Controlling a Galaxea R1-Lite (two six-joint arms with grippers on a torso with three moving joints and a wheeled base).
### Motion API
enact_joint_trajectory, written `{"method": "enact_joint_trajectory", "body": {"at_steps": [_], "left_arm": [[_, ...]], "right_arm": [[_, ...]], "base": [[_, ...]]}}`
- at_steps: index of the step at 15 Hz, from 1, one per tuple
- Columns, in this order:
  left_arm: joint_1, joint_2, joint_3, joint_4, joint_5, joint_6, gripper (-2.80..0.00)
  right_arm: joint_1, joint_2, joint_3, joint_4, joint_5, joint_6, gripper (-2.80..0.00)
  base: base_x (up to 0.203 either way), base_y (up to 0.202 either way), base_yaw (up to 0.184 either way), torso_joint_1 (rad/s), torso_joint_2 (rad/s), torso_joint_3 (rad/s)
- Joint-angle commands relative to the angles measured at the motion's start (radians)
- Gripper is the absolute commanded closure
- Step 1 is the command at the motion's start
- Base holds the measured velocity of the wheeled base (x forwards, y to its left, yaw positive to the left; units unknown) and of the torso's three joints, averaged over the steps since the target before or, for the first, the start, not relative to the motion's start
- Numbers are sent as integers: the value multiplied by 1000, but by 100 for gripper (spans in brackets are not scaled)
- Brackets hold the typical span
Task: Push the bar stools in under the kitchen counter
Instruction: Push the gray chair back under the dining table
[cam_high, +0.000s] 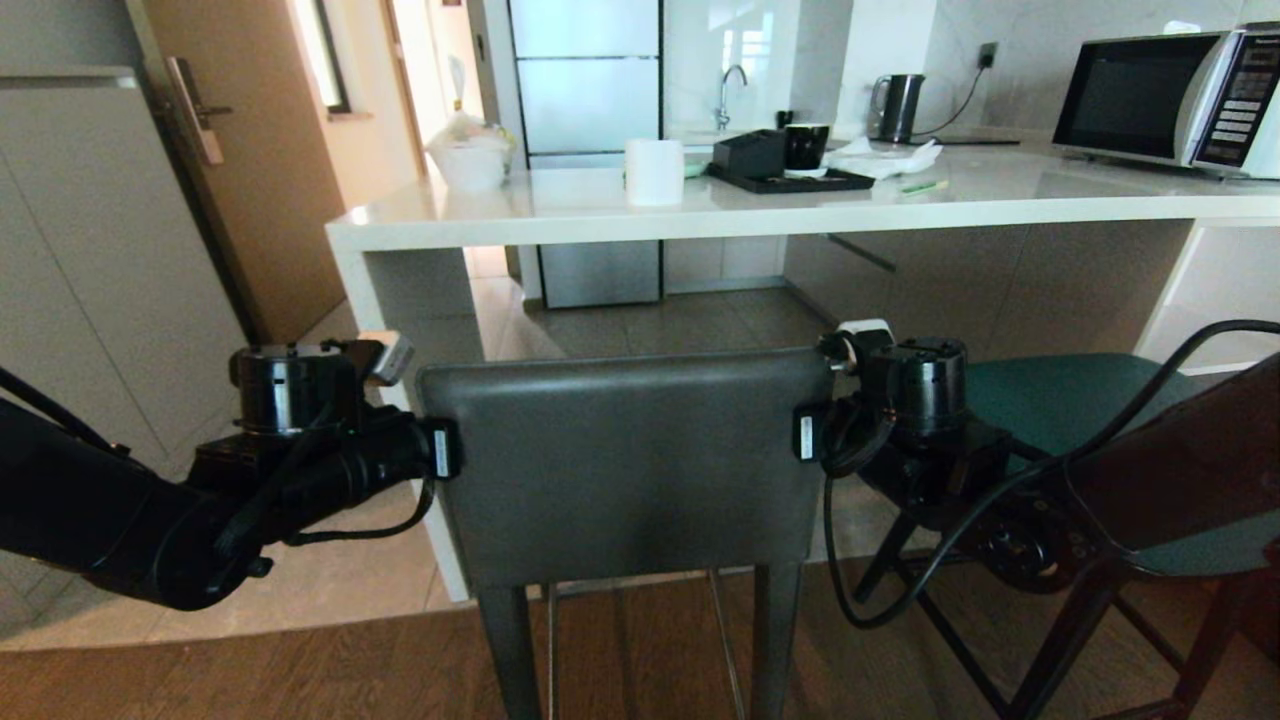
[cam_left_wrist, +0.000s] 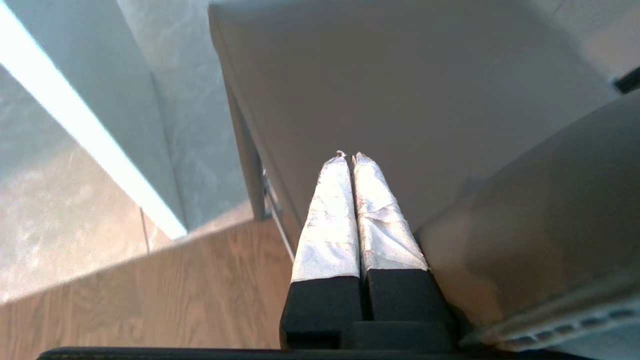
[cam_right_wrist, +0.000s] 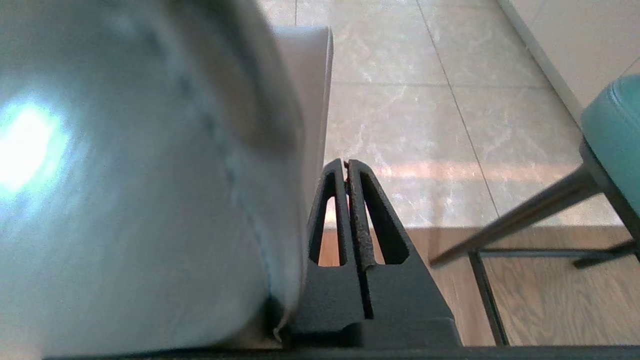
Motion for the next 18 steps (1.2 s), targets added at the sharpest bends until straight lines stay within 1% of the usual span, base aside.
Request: {"method": "enact_joint_trajectory", "body": {"at_steps": [1,3,4,5,7,9,12,14,15,16,18], "left_arm": [[-6,-59,66,1,-8,-1,0],[-5,-139,152,0,-20,-1,0],[-6,-170,184,0,-39,-1,0],[-9,-187,200,3,-60,-2,0],[-19,-177,198,4,-58,-2,0],[-17,-144,171,1,-50,-2,0],[-13,-77,93,8,-45,-1,0],[-16,-8,34,15,-14,7,0],[-20,21,4,23,-1,23,0],[-29,42,-22,30,7,42,0],[-61,49,-53,50,37,48,0]], "right_arm": [[19,10,0,-5,3,0,0],[63,6,-10,-7,-1,-2,0],[88,4,-33,-9,-8,-5,0],[112,2,-53,-7,-21,-6,0],[128,0,-42,-9,-30,-5,0],[113,2,5,-22,-30,1,0],[56,0,54,-78,-24,1,0],[29,-10,78,-90,-22,3,0],[23,-15,89,-98,-21,3,0],[16,-15,89,-99,-21,3,0],[8,-12,82,-100,-19,3,0]], "base": [[0,0,0,0,0,0],[0,0,0,0,0,0],[0,0,0,0,0,0],[0,0,0,27,18,-11],[0,0,0,0,0,0],[0,0,0,0,0,0],[0,0,0,0,0,0],[0,0,0,0,0,0],[0,0,0,0,0,0],[0,0,0,0,0,0],[0,0,0,0,0,0]]}}
